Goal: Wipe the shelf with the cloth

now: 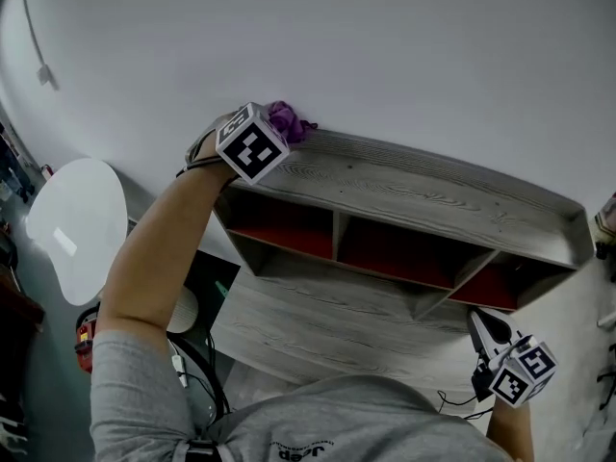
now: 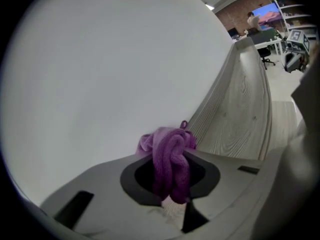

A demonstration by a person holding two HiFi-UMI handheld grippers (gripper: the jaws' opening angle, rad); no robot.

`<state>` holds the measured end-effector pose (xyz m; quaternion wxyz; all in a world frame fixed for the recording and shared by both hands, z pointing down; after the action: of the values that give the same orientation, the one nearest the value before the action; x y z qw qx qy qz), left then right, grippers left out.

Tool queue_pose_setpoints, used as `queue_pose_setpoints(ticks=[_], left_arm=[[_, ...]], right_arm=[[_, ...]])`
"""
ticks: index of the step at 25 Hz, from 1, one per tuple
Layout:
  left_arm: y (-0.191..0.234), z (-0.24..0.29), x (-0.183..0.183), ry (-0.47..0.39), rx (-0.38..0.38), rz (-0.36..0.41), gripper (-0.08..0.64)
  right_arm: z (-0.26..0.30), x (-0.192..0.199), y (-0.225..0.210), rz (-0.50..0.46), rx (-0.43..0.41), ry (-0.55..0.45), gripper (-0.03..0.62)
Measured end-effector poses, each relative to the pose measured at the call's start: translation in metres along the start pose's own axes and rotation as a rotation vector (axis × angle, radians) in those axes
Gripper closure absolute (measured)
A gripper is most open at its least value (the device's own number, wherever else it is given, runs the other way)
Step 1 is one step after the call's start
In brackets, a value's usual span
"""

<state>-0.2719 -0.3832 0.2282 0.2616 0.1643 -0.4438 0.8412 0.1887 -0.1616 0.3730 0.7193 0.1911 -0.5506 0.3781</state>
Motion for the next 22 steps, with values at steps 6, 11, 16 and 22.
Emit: queue_pose_setpoints(ticks=[6,11,16,22], left_arm=[[-0.094,0.001,-0.117,-0.022,-0.003,0.016,0.465],[-0.202,0.003,-0.249,-0.070,0.011,0.029,0.466],[-0.299,0.001,-0.371,-0.153,0.085,0.007,0.465],[-0.391,0.002,-0.481,-0.291,0.198,0.007,0.465]], right_arm=[[-0.085,0.034,-0.078,0.029,-0.005,-0.027,0.572],[-0.178,0.069,-0.162,0.049,-0.012,-0.018,0.572],[-0.265,0.092,-0.223,0.065,0.029,-0.027,0.572],[-0.325,0.116,-0.246,0.100,0.092,-0.063,0.572]])
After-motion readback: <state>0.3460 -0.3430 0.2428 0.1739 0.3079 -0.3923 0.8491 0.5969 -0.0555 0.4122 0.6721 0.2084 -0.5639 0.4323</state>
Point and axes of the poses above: the fingertips, and each gripper's own axes: z forward along the fingers, y to its left, x out of its underside, the point moved 10 cm from there along -z, backward along the fingers, and after that the axes turned 3 degrees about y, right-handed, at the moved point
